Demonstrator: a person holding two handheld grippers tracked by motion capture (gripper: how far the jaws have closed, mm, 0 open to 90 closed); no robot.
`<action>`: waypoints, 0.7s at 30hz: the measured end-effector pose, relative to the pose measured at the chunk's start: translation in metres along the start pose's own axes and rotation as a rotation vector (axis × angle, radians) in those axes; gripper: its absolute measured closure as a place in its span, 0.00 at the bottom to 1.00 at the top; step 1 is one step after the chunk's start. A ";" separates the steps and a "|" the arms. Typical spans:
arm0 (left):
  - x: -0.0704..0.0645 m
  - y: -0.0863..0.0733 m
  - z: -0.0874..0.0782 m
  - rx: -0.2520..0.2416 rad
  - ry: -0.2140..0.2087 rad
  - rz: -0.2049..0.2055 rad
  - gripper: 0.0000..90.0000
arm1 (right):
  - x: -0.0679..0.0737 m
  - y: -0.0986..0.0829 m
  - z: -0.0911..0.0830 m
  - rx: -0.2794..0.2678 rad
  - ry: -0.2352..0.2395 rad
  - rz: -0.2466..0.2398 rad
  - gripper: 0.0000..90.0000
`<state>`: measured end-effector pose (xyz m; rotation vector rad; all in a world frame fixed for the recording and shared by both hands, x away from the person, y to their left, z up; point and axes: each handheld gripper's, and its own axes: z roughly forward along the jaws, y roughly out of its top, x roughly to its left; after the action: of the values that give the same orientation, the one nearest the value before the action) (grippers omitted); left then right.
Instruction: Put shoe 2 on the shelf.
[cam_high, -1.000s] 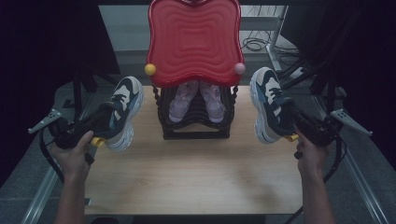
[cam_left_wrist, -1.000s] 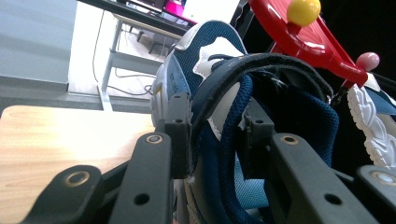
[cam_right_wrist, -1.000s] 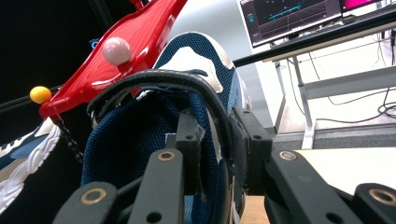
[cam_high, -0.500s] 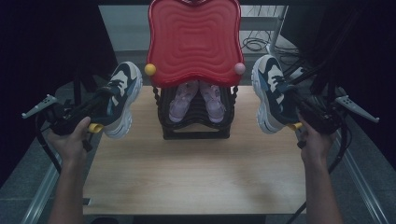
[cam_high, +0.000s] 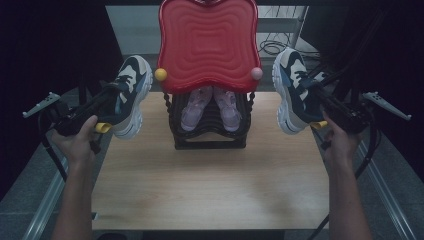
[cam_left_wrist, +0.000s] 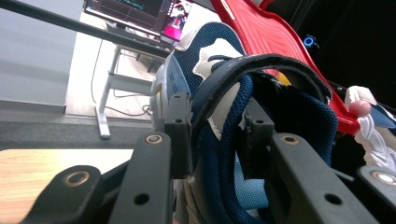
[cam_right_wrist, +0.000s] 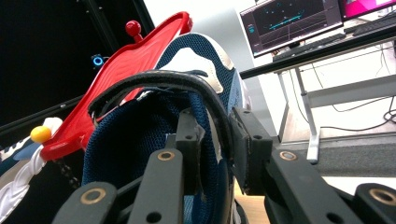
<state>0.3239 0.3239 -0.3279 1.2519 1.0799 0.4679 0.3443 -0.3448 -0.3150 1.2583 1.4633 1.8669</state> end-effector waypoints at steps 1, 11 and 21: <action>0.000 0.001 0.000 -0.001 0.002 -0.002 0.78 | -0.001 0.001 0.001 0.001 -0.001 0.002 0.82; -0.002 0.019 0.006 -0.028 0.004 -0.002 0.78 | 0.003 0.014 0.009 -0.015 -0.004 0.008 0.82; -0.011 0.035 0.014 -0.035 -0.002 0.016 0.78 | 0.017 0.031 0.017 -0.029 0.013 -0.014 0.82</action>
<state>0.3390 0.3184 -0.2924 1.2309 1.0566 0.4958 0.3561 -0.3331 -0.2798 1.2217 1.4432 1.8835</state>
